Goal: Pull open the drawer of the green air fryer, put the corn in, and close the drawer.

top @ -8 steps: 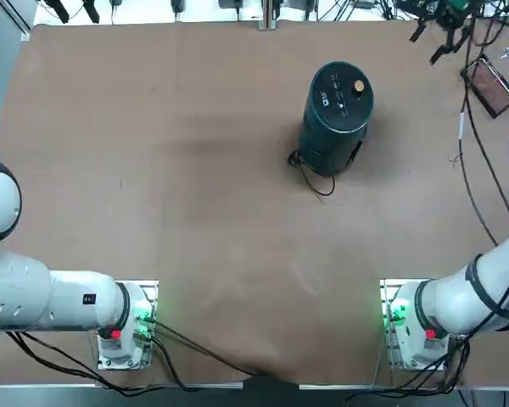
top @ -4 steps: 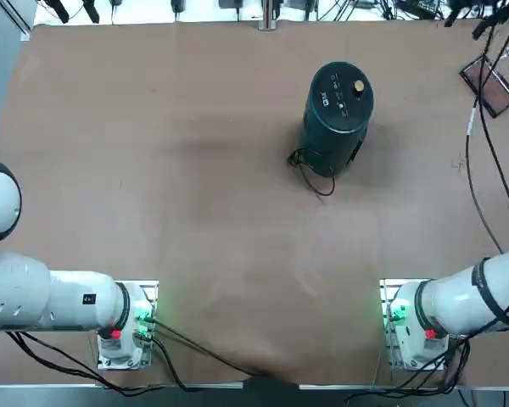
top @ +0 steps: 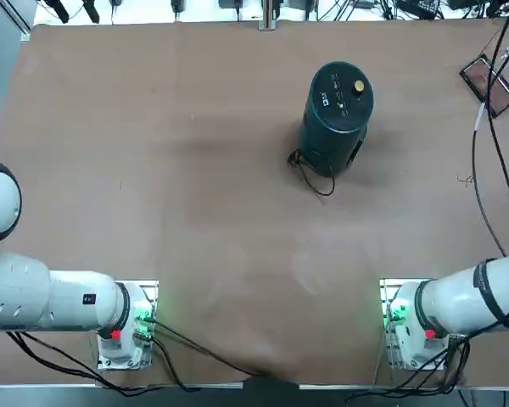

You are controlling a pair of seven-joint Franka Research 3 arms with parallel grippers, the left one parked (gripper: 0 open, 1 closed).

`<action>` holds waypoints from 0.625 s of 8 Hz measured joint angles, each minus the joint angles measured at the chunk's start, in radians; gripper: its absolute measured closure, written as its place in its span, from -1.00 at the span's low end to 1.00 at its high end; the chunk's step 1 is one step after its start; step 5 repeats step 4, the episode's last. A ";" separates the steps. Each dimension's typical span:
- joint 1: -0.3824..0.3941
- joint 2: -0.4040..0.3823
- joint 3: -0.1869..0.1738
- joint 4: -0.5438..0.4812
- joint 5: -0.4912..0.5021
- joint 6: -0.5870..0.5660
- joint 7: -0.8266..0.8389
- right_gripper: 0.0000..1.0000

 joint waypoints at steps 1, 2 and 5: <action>-0.082 -0.013 0.096 -0.001 -0.005 -0.046 0.000 -1.00; -0.132 -0.029 0.155 -0.007 -0.008 -0.078 0.000 -1.00; -0.150 -0.069 0.180 -0.043 -0.010 -0.094 -0.005 -1.00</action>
